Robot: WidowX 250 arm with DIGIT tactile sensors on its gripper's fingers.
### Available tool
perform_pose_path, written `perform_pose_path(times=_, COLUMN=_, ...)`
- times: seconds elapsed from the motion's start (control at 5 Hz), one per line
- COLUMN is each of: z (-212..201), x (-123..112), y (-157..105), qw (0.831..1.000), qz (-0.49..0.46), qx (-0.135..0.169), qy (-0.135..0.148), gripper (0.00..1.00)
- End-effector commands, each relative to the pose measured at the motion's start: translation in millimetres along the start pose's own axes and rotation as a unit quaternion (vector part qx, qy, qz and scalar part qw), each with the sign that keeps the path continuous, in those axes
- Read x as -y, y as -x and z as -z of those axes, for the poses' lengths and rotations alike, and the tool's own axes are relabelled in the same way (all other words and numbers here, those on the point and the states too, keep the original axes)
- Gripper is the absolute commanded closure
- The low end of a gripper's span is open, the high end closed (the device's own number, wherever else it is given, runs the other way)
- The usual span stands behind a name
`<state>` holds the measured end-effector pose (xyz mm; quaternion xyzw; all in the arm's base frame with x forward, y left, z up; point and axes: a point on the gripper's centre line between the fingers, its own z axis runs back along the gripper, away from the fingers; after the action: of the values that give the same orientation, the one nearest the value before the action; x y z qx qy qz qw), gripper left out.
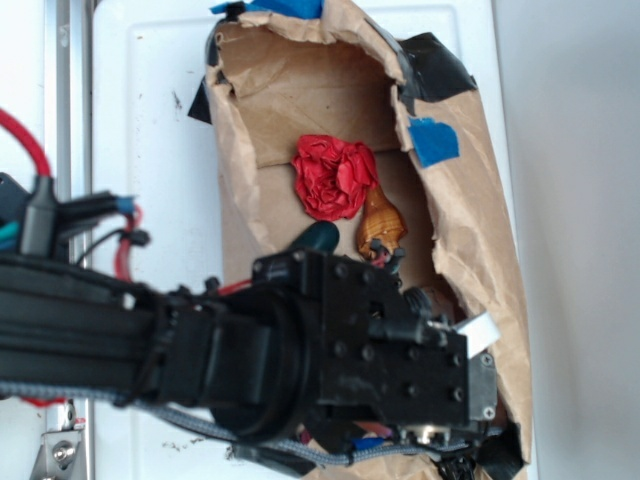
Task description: Grab the green sponge.
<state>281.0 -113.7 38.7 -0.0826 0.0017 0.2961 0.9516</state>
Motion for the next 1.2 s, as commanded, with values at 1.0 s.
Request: perform_pose_path(times=1.0, z=-121, x=-52, y=-48, qw=0.997, qz=-0.022, qx=0.005, qy=0.077, gripper=1.0)
